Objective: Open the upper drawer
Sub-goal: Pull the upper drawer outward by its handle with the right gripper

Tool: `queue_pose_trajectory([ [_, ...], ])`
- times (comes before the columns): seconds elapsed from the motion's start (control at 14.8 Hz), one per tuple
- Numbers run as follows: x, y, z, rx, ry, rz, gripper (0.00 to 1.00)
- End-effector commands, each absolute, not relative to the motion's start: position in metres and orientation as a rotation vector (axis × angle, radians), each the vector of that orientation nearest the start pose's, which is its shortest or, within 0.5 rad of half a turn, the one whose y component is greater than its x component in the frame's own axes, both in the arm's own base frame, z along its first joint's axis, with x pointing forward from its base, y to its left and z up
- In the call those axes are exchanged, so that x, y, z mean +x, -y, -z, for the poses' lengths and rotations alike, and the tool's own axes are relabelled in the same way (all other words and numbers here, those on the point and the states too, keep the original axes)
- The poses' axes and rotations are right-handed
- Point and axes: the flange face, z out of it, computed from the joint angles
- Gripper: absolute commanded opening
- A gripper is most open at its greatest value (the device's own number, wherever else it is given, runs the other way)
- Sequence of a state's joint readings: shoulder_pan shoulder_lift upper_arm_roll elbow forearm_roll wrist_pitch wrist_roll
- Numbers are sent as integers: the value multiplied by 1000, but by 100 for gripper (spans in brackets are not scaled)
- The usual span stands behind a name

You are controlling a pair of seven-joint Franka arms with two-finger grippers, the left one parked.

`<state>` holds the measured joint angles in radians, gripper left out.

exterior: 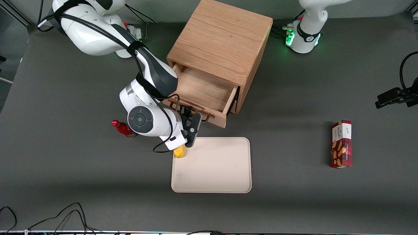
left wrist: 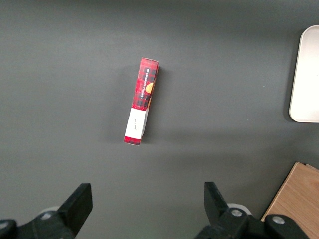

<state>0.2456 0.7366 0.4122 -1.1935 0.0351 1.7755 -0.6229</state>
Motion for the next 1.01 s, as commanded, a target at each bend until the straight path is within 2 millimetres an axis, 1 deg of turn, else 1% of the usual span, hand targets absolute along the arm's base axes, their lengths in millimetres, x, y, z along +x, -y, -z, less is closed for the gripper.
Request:
queue_pose_trajectory([
  [0.0,635,-379,-364,-2330,1621,-136,100],
  [0.2,642,-378,-365,-2328,1612,-136,100],
  [0.67,647,-374,-366,-2317,1619,-129,100],
  [0.94,654,-365,-367,-2314,1619,-117,100],
])
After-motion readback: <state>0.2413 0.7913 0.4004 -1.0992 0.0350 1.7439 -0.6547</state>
